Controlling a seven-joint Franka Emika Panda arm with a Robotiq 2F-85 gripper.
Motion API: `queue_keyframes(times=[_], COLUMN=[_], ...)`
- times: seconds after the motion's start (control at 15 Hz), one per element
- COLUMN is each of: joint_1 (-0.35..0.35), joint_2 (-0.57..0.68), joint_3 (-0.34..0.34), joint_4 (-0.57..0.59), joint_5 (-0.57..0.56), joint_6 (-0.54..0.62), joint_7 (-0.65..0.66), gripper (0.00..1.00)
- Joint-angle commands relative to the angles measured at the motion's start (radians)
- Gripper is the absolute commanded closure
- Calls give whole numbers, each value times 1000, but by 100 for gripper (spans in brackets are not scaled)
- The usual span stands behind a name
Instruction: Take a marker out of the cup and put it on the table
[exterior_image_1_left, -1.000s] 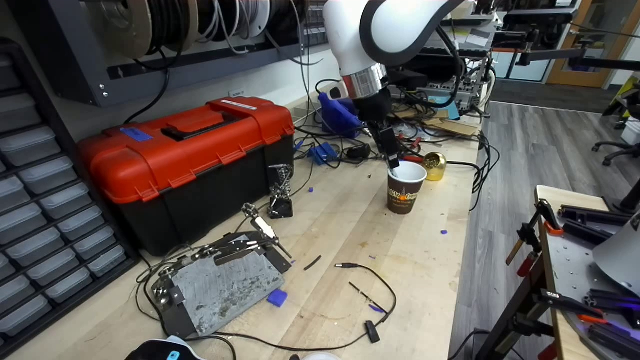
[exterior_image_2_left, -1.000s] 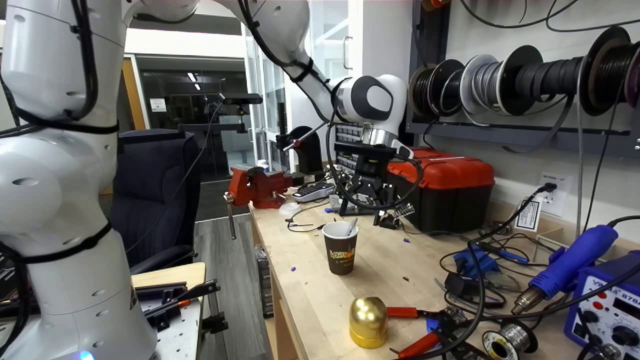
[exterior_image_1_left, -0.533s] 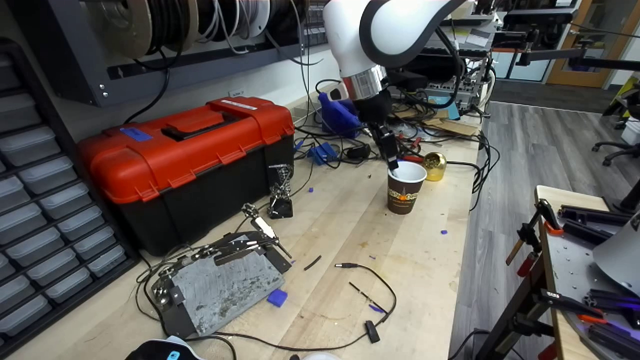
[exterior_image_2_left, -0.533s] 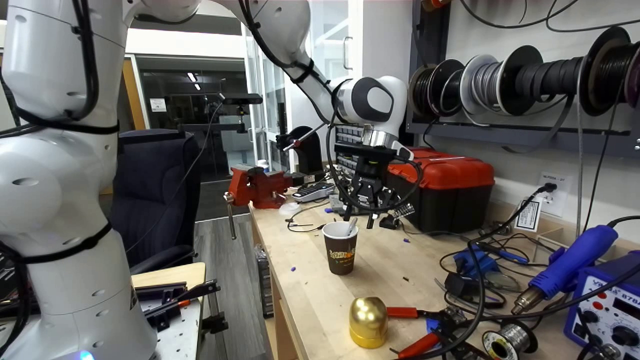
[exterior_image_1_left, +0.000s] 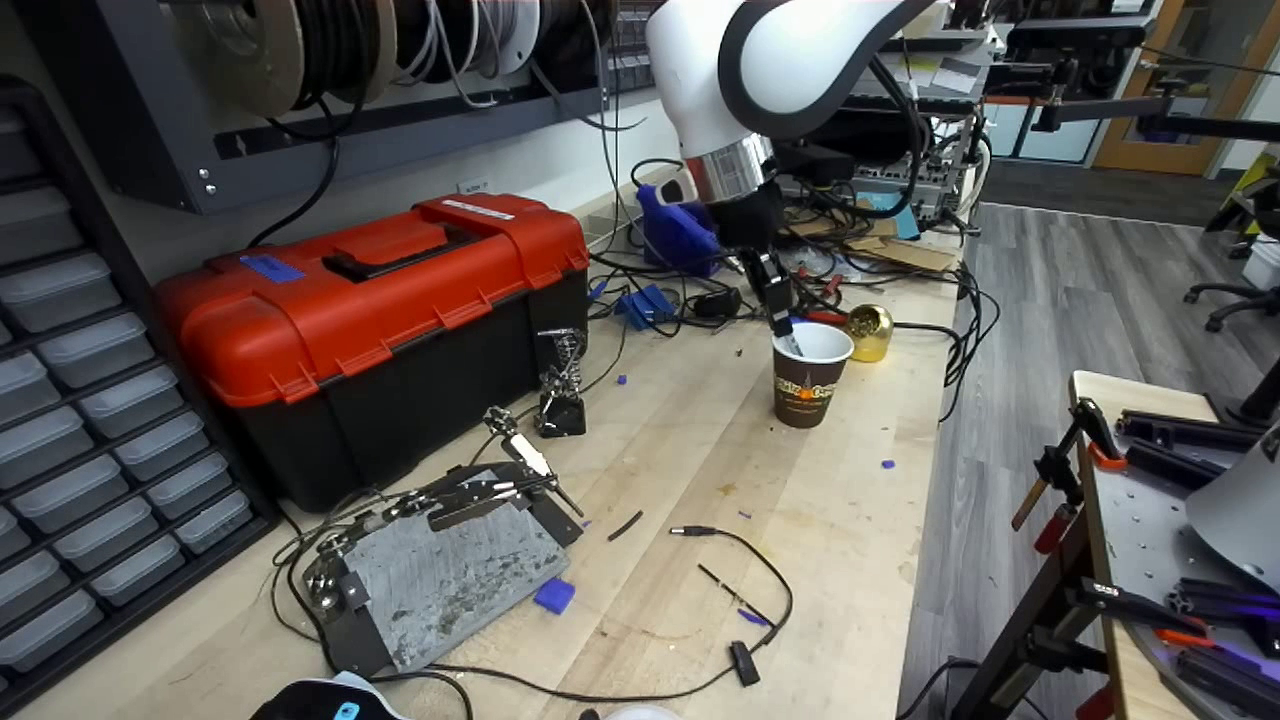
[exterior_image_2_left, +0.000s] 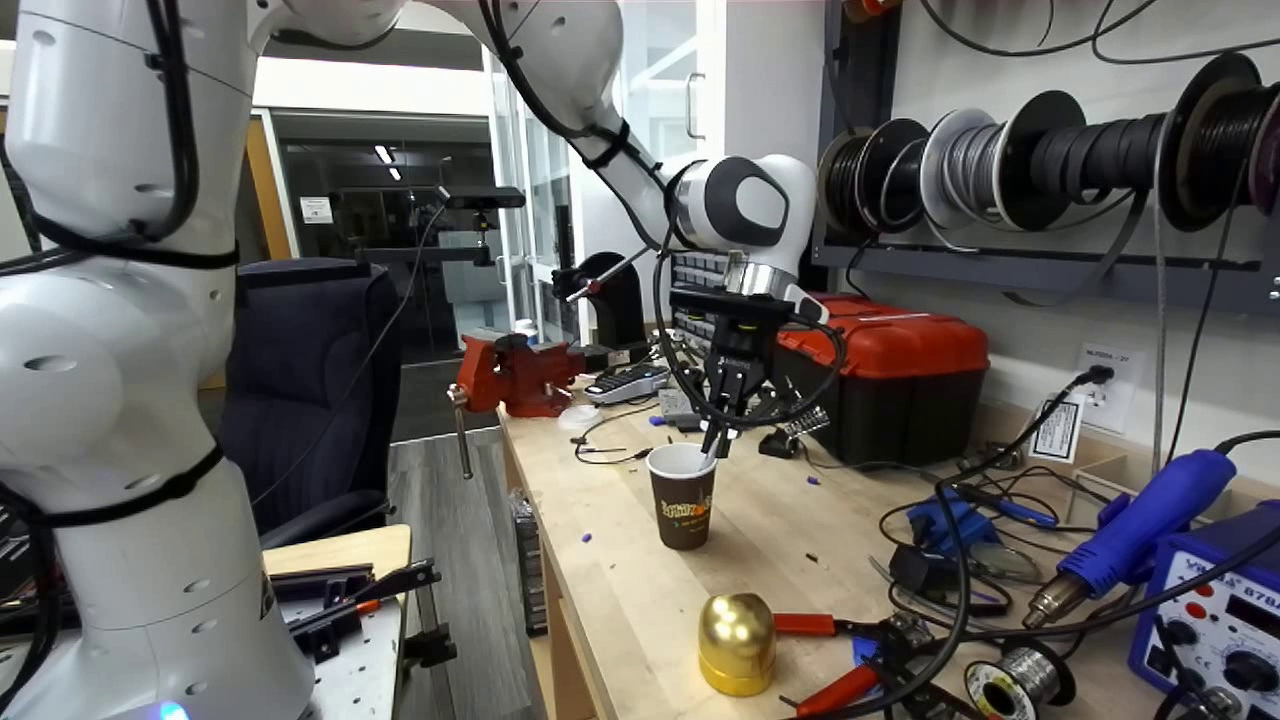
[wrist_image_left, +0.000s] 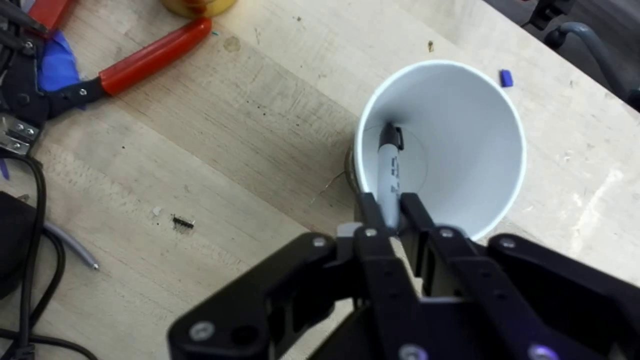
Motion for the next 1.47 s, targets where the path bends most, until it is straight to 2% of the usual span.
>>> queue_keyframes(times=[0.0, 0.53, 0.93, 1.4], joint_1=[-1, -9, -11, -14], joint_2=[-38, -143, -261, -396], joint_3=[0, -6, -21, -50], joint_4=[-26, -157, -248, -267], joint_5=[-11, -9, -12, -30], joint_6=[-3, 57, 57, 5], joint_7=[13, 16, 28, 26], gripper=[99, 99, 99, 99])
